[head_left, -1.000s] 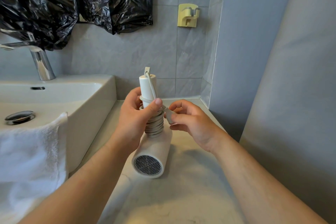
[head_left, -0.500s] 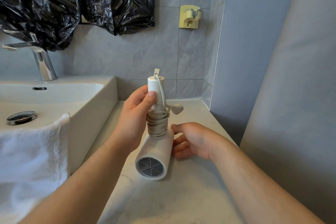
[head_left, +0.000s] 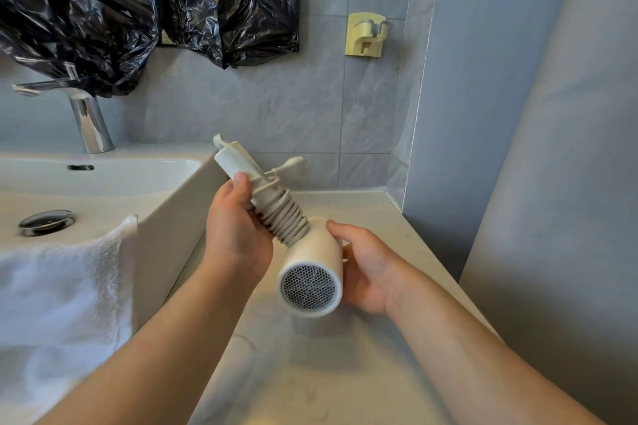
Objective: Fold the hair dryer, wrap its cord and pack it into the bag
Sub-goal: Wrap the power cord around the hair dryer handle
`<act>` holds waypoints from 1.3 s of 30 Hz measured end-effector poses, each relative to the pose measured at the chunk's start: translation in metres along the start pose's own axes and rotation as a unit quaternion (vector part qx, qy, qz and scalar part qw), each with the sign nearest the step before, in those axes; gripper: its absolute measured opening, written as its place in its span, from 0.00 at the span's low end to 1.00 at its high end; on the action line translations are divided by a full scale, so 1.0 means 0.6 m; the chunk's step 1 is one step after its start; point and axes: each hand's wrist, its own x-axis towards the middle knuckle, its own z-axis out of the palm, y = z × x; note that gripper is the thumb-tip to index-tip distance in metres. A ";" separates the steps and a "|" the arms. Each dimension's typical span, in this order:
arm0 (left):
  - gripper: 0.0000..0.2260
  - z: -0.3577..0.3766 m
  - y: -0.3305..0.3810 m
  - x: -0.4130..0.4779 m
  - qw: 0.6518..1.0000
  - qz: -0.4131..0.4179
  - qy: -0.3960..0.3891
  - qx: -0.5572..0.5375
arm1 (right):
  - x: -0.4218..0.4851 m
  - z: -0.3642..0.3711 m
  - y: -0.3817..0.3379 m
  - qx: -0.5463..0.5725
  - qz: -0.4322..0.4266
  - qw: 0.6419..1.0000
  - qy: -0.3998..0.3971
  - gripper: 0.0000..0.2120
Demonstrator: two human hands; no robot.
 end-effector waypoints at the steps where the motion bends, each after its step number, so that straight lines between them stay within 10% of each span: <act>1: 0.12 0.000 0.001 0.001 1.000 -0.011 0.007 -0.017 | 0.000 0.003 0.002 0.037 0.011 0.999 -0.030 0.20; 11: 0.09 -0.001 0.009 -0.007 0.987 0.051 -0.067 0.140 | 0.032 -0.039 -0.001 0.099 -0.153 0.980 0.082 0.18; 31: 0.10 -0.072 -0.059 0.029 0.965 -0.002 0.164 0.203 | 0.056 -0.076 0.008 -0.044 -0.137 0.974 0.177 0.30; 39: 0.20 -0.087 -0.062 0.044 0.954 -0.039 0.238 0.175 | 0.045 -0.071 0.003 -0.068 -0.119 0.975 0.175 0.17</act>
